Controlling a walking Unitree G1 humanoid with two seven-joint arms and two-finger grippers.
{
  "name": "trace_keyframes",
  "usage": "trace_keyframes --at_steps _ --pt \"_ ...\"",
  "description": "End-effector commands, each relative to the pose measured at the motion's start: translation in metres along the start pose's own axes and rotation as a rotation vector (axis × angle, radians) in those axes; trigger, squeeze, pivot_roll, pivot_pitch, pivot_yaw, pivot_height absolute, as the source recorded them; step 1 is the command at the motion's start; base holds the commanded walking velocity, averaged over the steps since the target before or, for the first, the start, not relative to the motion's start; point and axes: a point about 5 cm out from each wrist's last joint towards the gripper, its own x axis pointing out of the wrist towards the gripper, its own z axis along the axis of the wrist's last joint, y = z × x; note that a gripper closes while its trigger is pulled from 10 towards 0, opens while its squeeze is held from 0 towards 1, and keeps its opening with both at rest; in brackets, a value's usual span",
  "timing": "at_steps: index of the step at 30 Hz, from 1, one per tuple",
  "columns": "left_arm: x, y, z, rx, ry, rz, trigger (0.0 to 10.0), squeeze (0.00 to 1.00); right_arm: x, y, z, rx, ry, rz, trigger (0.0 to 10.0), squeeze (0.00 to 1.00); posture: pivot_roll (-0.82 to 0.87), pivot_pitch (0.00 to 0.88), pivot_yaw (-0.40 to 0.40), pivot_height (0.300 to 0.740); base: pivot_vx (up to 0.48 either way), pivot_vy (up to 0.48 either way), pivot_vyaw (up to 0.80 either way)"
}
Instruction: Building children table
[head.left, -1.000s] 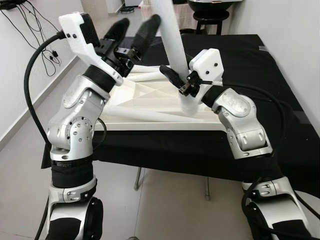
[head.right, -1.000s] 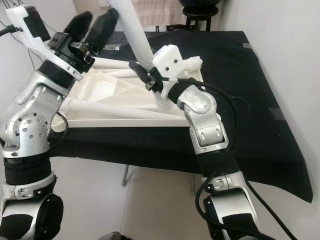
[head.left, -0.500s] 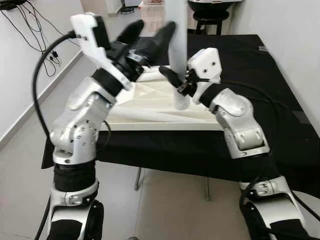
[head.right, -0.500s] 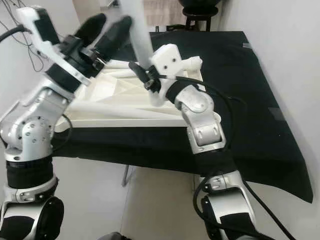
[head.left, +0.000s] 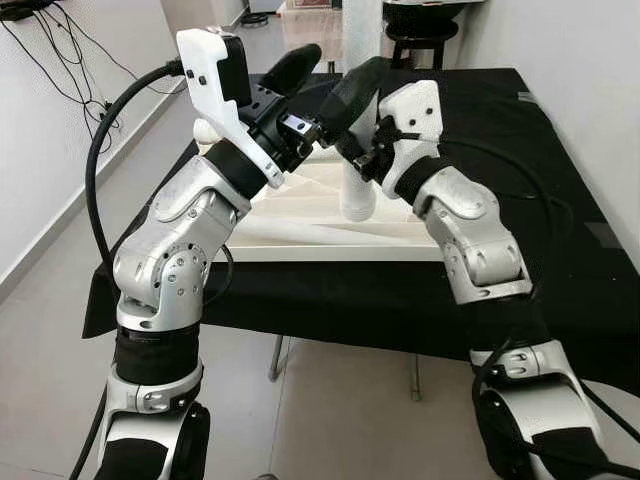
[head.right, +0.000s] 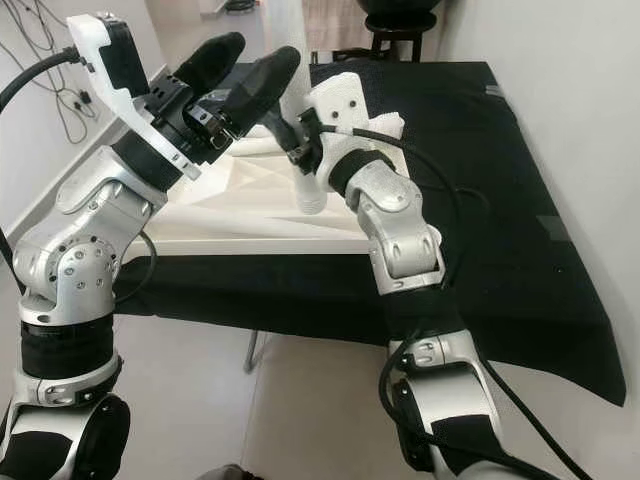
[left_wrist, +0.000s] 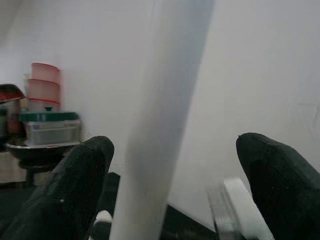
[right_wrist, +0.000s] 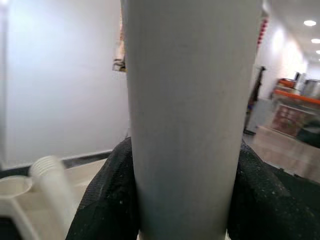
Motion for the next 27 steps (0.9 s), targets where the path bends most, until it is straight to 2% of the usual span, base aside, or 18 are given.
trace_keyframes --at_steps 1,4,6,11,12,13,14,15,16,27 --pt "0.0 0.005 0.006 0.039 -0.015 0.025 10.0 0.0 0.001 0.012 0.005 -0.065 -0.023 0.068 10.0 0.0 -0.03 0.017 0.053 0.74 0.0 0.0 0.0" --pt "0.001 0.007 0.006 0.039 -0.012 0.027 10.0 0.0 0.001 0.023 0.002 -0.133 -0.005 0.14 10.0 0.0 -0.03 0.018 0.054 0.74 0.0 0.0 0.0" --pt "0.002 0.009 0.005 0.043 -0.007 0.035 10.0 0.0 -0.001 0.032 0.001 -0.211 0.005 0.204 10.0 0.0 -0.03 0.018 0.059 0.74 0.0 0.0 0.0" --pt "0.003 0.014 0.004 0.055 -0.003 0.069 10.0 0.0 -0.003 0.039 -0.003 -0.266 0.023 0.25 10.0 0.0 -0.03 0.018 0.061 0.74 0.0 0.0 0.0" --pt "0.004 0.015 0.005 0.059 -0.005 0.079 9.6 0.0 -0.004 0.039 -0.007 -0.288 0.042 0.25 10.0 0.0 -0.03 0.017 0.06 0.74 0.0 0.0 0.0" --pt "0.004 0.015 0.005 0.059 -0.005 0.079 9.6 0.0 -0.004 0.039 -0.007 -0.288 0.042 0.25 10.0 0.0 -0.03 0.017 0.06 0.74 0.0 0.0 0.0" --pt "0.004 0.017 0.006 0.067 -0.01 0.094 4.4 0.0 -0.005 0.038 -0.014 -0.321 0.074 0.251 10.0 0.0 -0.03 0.02 0.057 0.74 0.0 0.0 0.0" --pt "0.004 0.017 0.006 0.067 -0.01 0.094 4.4 0.0 -0.005 0.038 -0.014 -0.321 0.074 0.251 10.0 0.0 -0.03 0.02 0.057 0.74 0.0 0.0 0.0" --pt "0.004 0.018 0.006 0.071 -0.016 0.107 0.0 0.0 -0.006 0.037 -0.017 -0.327 0.087 0.245 10.0 0.0 -0.03 0.023 0.056 0.74 0.0 0.0 0.0" --pt "0.003 0.023 0.009 0.073 -0.038 0.128 0.0 0.0 -0.004 0.03 -0.022 -0.301 0.107 0.176 10.0 0.0 -0.03 0.019 0.056 0.74 0.0 0.0 0.0"
